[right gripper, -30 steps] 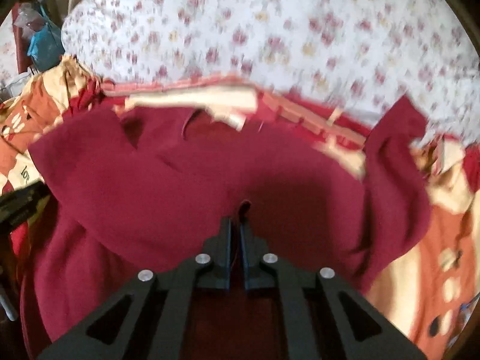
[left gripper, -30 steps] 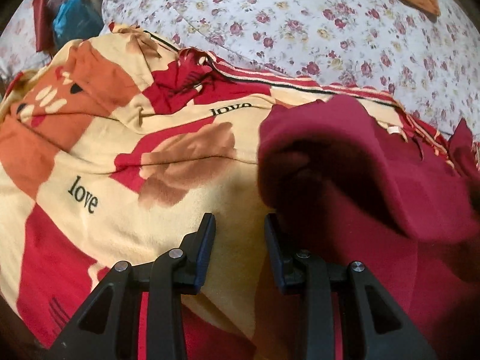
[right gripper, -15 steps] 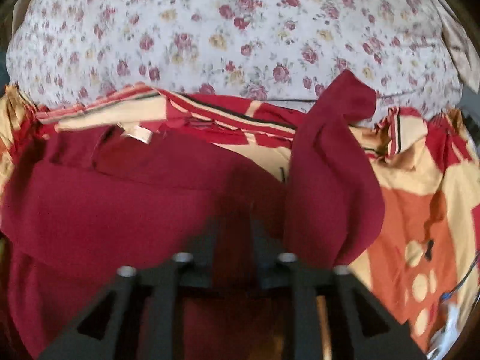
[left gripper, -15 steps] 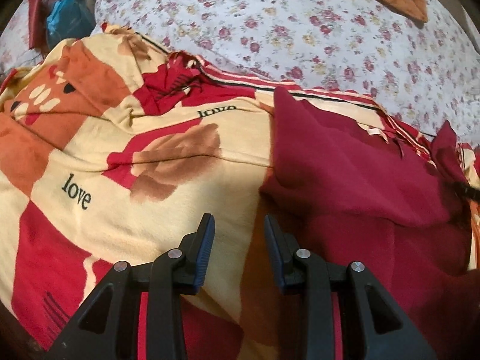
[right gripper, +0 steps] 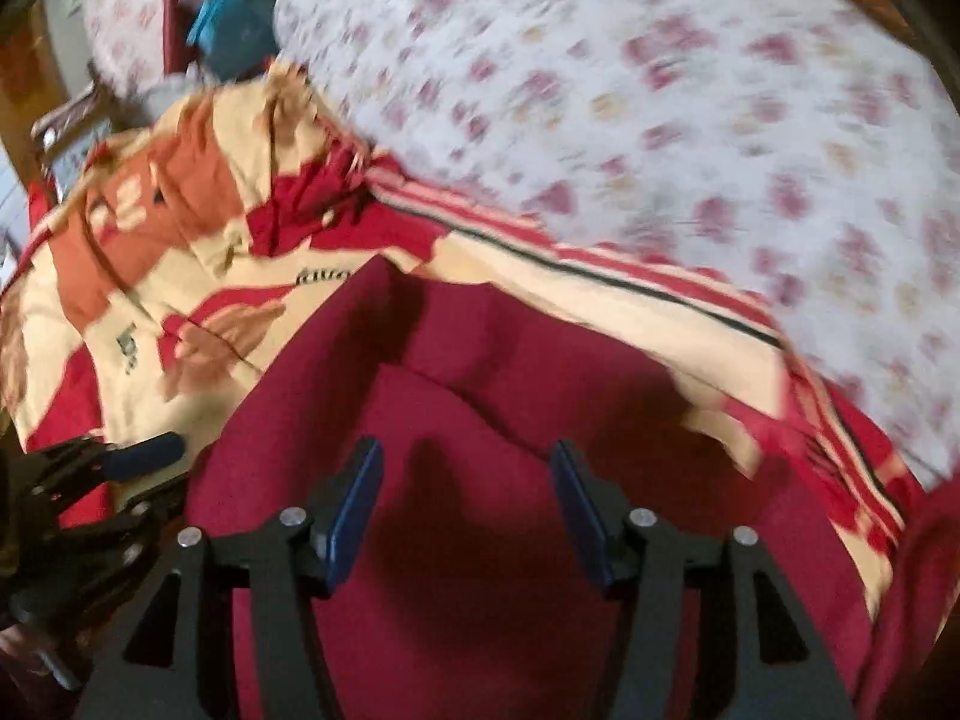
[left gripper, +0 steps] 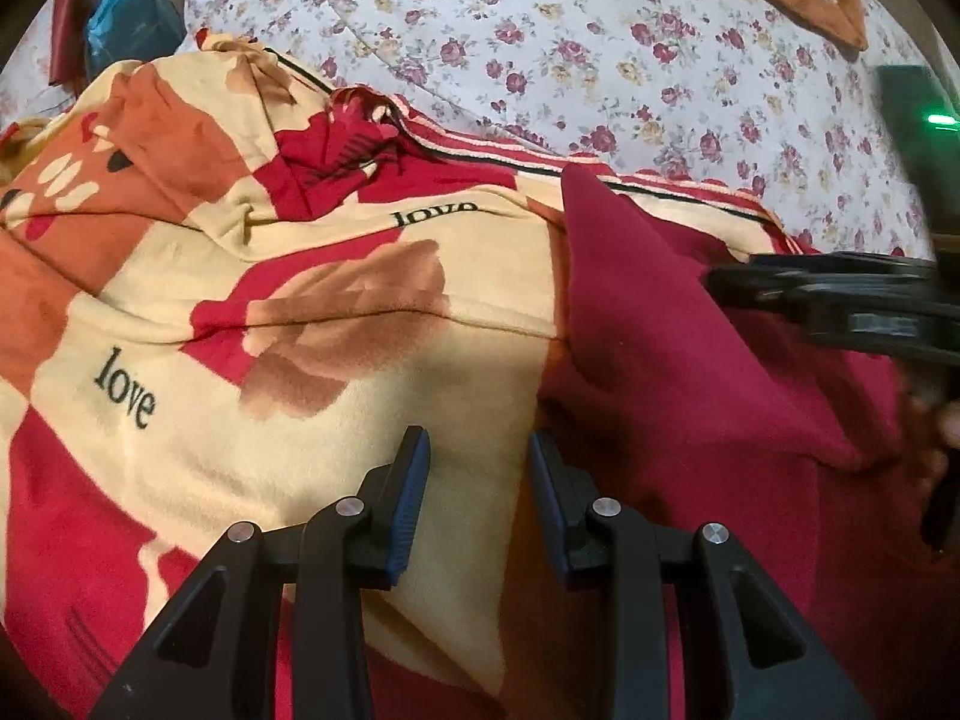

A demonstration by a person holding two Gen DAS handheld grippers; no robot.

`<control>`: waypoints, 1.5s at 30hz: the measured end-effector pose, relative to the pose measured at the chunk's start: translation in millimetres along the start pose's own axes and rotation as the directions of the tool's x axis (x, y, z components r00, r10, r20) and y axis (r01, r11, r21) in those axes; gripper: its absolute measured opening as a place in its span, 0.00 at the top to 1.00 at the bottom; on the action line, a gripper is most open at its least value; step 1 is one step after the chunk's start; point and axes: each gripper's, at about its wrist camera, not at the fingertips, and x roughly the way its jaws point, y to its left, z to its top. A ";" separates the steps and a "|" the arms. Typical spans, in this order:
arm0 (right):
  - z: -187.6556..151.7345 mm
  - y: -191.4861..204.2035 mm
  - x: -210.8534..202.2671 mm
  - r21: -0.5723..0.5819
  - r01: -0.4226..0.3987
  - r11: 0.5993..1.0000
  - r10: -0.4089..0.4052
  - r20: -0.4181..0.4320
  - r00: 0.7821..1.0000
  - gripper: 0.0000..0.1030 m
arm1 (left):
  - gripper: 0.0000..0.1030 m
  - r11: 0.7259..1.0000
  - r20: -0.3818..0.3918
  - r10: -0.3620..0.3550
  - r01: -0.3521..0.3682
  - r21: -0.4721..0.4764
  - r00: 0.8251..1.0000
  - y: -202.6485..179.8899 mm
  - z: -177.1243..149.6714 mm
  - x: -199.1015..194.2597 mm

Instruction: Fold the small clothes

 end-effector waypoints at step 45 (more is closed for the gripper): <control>-140.5 -141.3 -95.9 0.345 0.371 0.862 -0.331 -0.171 0.928 0.35 | 0.87 1.000 -0.017 -0.023 0.023 -0.003 1.000 -48.5 22.9 -0.9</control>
